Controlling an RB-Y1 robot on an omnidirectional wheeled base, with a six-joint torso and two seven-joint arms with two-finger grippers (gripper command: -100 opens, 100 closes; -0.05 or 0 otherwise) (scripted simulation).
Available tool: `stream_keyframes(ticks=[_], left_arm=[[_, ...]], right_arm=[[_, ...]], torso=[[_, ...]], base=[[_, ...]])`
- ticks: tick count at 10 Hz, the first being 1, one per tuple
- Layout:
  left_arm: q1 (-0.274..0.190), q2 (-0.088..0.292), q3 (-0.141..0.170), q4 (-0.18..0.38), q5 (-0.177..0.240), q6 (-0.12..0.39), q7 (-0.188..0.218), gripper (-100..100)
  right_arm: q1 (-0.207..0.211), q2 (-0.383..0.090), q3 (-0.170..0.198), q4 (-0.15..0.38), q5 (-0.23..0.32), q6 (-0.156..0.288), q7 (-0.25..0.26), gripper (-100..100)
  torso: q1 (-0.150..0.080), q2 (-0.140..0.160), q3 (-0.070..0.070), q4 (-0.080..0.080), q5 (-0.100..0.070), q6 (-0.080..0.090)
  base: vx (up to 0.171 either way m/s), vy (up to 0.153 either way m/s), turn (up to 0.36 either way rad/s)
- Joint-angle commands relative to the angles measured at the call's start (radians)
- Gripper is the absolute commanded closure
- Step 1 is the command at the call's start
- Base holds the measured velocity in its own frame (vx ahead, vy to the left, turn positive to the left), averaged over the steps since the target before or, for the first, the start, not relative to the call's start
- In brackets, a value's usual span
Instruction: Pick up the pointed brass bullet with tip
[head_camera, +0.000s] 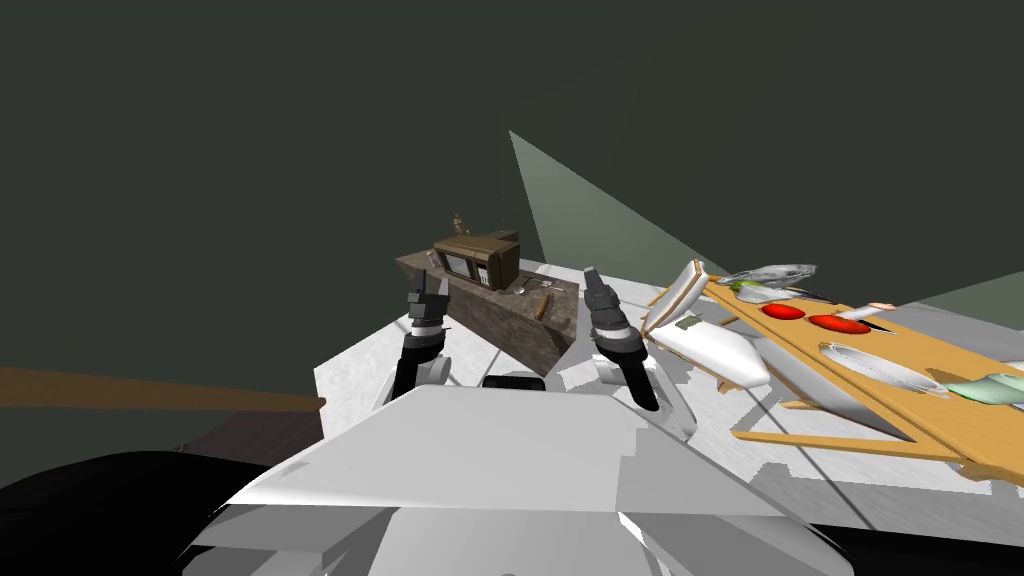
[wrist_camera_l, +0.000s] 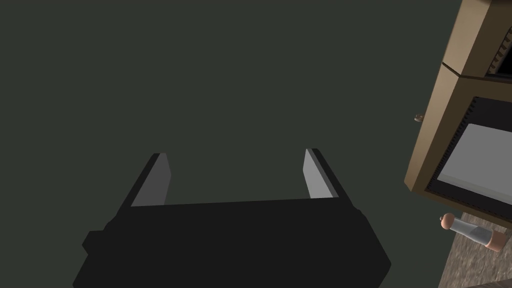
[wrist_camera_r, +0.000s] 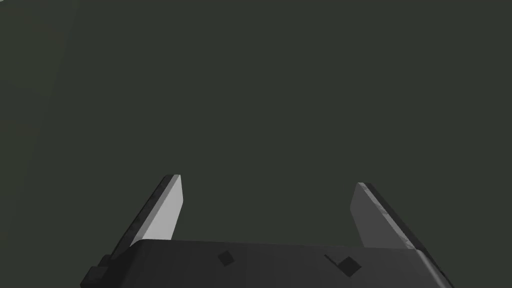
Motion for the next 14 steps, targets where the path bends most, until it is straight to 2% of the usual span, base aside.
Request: stream_keyframes(ticks=[1,2,3,4,5,6,7,8,9,10,11,12,13,14], left_arm=[[0.000,0.000,0.000,0.000,0.000,0.000,0.000,0],[0.000,0.000,0.000,0.000,0.000,0.000,0.000,0],[0.000,0.000,0.000,0.000,0.000,0.000,0.000,0],[0.000,0.000,0.000,0.000,0.000,0.000,0.000,0],[0.000,0.000,0.000,0.000,0.000,0.000,0.000,0],[0.000,0.000,0.000,0.000,0.000,0.000,0.000,0],[0.000,0.000,0.000,0.000,0.000,0.000,0.000,0],[0.000,0.000,0.000,0.000,0.000,0.000,0.000,0],[0.000,0.000,0.000,0.000,0.000,0.000,0.000,0],[0.000,0.000,0.000,0.000,0.000,0.000,0.000,0],[0.000,0.000,0.000,0.000,0.000,0.000,0.000,0],[0.000,0.000,0.000,0.000,0.000,0.000,0.000,0],[0.000,0.000,0.000,0.000,0.000,0.000,0.000,0],[0.000,0.000,0.000,0.000,0.000,0.000,0.000,0]], right_arm=[[-0.031,-0.032,0.005,0.016,0.050,-0.009,0.012,-100],[-0.031,-0.032,0.005,0.016,0.065,-0.009,0.012,-100],[-0.056,-0.060,0.010,0.030,0.102,-0.020,0.021,-100],[-0.056,-0.060,0.010,0.030,0.121,-0.020,0.021,-100],[-0.081,-0.089,0.016,0.046,0.156,-0.032,0.031,-100],[-0.081,-0.089,0.016,0.046,0.178,-0.032,0.031,-100],[-0.107,-0.118,0.023,0.063,0.212,-0.045,0.041,-100],[-0.107,-0.118,0.023,0.063,0.238,-0.045,0.041,-100],[-0.133,-0.148,0.030,0.082,0.271,-0.059,0.051,-100],[-0.133,-0.148,0.030,0.082,0.299,-0.059,0.051,-100],[-0.160,-0.178,0.039,0.103,0.331,-0.075,0.060,-100],[-0.160,-0.178,0.039,0.103,0.361,-0.075,0.060,-100],[-0.187,-0.209,0.048,0.126,0.391,-0.092,0.069,-100],[-0.187,-0.209,0.048,0.126,0.418,-0.092,0.069,-100]], torso=[[0.000,0.000,0.000,0.000,0.000,0.000],[-0.001,0.000,0.000,0.000,0.000,0.000],[-0.001,-0.001,0.000,0.000,0.000,0.000],[0.000,0.000,0.000,0.000,0.000,0.000],[0.000,0.000,0.000,0.000,0.000,0.000],[0.000,0.000,0.000,0.000,0.000,0.000],[0.000,0.000,0.000,0.000,0.000,0.000],[0.000,0.000,0.000,0.000,0.000,0.000],[0.000,-0.001,0.000,0.000,0.000,0.000],[0.000,-0.001,-0.001,0.000,0.000,0.000],[-0.001,-0.001,-0.001,0.000,0.000,0.000],[-0.001,-0.001,-0.001,0.000,0.000,0.000],[0.000,-0.001,-0.001,0.000,0.000,0.000],[0.000,-0.002,-0.001,0.000,0.000,0.000]], base=[[-0.049,-0.034,0.052],[-0.039,-0.031,0.039],[-0.044,-0.023,0.077],[-0.045,-0.024,0.029],[-0.058,-0.023,0.060],[-0.046,-0.024,0.040],[-0.047,-0.023,0.071],[-0.035,-0.022,0.041],[-0.036,-0.025,0.077],[-0.036,-0.029,0.046],[-0.040,-0.027,0.091],[-0.032,-0.020,0.046],[-0.029,-0.024,0.082],[-0.025,-0.023,0.051]])
